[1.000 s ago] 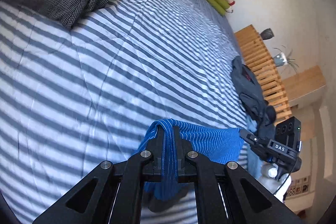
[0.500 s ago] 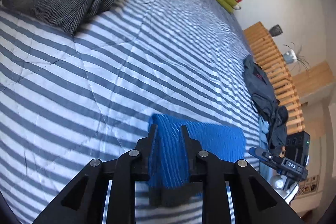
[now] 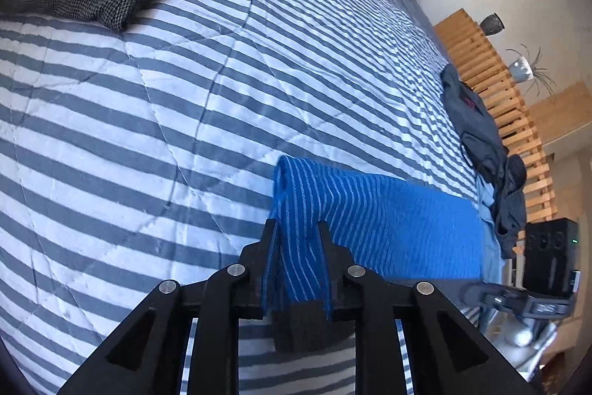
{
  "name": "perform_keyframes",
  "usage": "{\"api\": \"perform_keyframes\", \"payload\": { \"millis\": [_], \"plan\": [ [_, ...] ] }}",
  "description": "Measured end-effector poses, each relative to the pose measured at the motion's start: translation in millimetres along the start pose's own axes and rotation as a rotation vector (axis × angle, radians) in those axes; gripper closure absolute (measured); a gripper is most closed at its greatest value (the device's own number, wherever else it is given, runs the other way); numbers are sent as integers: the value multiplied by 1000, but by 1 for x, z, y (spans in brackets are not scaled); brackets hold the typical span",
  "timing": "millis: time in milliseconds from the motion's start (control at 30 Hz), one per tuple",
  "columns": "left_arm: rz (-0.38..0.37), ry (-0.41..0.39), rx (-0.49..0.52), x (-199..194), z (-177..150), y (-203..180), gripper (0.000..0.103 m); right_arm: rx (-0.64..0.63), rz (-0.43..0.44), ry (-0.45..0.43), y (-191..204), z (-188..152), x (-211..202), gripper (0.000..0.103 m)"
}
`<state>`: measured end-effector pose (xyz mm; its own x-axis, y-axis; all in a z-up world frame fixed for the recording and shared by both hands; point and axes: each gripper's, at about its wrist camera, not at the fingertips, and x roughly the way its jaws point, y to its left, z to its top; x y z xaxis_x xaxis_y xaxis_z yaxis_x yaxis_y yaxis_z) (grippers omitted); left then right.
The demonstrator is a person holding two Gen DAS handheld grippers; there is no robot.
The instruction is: Organize objects
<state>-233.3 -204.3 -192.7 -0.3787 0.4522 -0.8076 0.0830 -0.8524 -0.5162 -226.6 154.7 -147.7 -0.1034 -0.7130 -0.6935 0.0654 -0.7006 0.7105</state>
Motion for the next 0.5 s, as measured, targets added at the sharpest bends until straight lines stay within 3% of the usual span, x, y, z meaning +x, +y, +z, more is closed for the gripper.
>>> {"api": "perform_keyframes", "payload": {
  "millis": [33, 167, 233, 300, 400, 500],
  "plan": [
    [0, 4, -1, 2, 1, 1, 83, -6, -13, 4, 2, -3, -1, 87],
    [-2, 2, 1, -2, 3, 5, 83, -22, -249, 62, -9, -15, 11, 84],
    [24, -34, 11, -12, 4, 2, 83, -27, -231, 41, -12, -16, 3, 84],
    [39, -78, 31, -25, 6, -5, 83, -67, -237, -52, -3, -16, -17, 84],
    [-24, -114, 44, -36, 12, -17, 83, -155, -241, -204, 17, -13, -37, 84],
    [-41, -93, 94, -27, 12, -32, 83, -206, -183, -223, 33, -7, -35, 84]
  ]
}}
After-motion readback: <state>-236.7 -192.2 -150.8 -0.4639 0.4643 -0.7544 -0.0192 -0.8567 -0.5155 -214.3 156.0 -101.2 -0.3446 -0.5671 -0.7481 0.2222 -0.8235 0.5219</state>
